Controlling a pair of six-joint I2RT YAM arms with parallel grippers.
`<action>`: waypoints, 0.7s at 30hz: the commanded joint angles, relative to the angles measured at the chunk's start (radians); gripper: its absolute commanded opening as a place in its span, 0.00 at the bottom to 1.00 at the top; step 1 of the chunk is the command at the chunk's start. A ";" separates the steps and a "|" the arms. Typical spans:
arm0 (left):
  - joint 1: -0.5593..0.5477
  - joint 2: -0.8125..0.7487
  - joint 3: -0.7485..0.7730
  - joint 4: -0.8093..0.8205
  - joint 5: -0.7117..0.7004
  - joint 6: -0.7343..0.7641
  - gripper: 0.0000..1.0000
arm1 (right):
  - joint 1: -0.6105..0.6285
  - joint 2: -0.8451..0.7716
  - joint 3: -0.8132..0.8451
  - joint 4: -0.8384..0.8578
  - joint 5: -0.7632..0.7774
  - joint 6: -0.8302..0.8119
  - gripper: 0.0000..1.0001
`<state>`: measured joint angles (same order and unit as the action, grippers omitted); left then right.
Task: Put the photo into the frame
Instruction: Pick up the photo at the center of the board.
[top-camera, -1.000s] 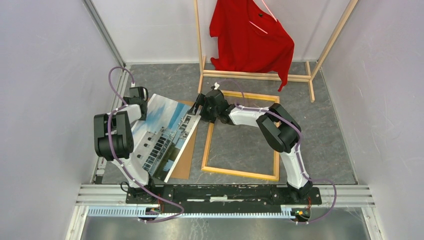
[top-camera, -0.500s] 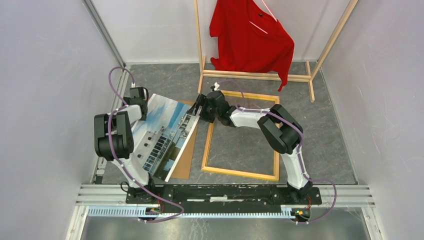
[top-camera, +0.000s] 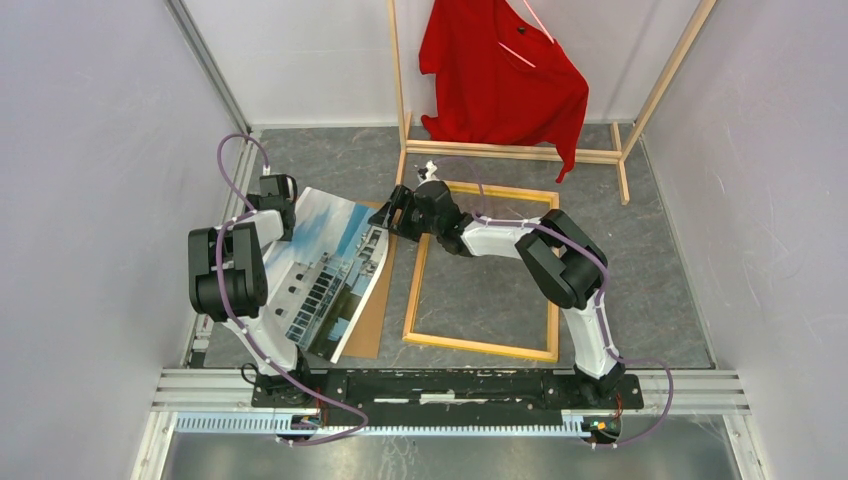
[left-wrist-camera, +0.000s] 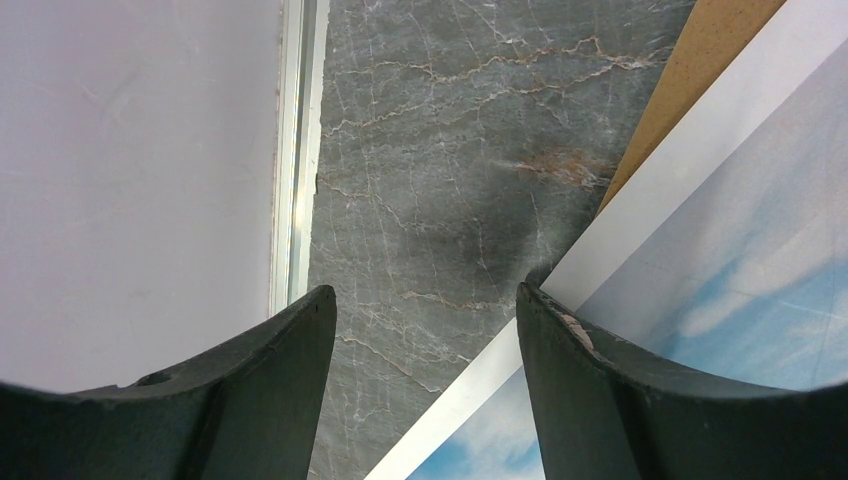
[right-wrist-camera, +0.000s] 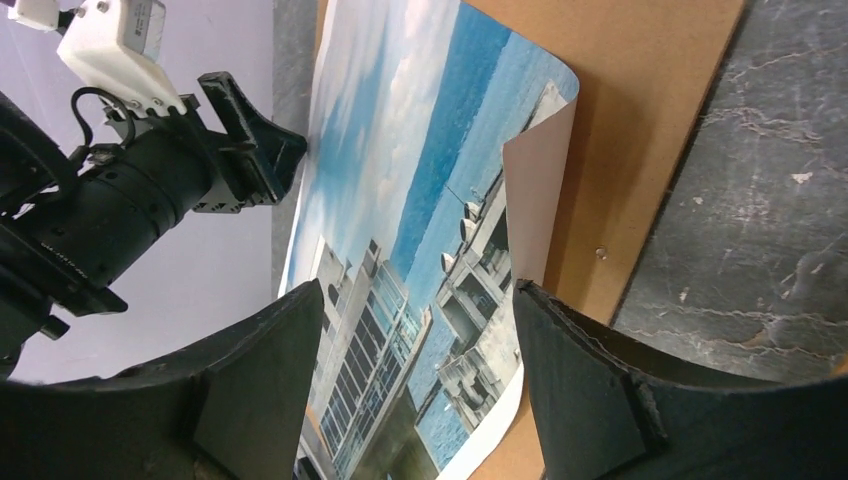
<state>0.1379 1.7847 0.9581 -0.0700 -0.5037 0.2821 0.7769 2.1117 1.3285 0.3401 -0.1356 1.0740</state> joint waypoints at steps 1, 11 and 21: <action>0.001 0.040 -0.053 -0.070 0.048 -0.002 0.74 | 0.005 -0.012 -0.005 0.095 -0.036 0.012 0.76; 0.002 0.036 -0.062 -0.067 0.052 -0.002 0.74 | -0.009 0.007 0.028 -0.025 -0.005 -0.071 0.76; 0.001 0.040 -0.079 -0.056 0.051 0.008 0.73 | -0.051 0.103 0.128 -0.014 -0.120 -0.134 0.74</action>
<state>0.1379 1.7771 0.9333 -0.0326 -0.5053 0.2825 0.7422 2.1715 1.3884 0.3122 -0.1967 0.9840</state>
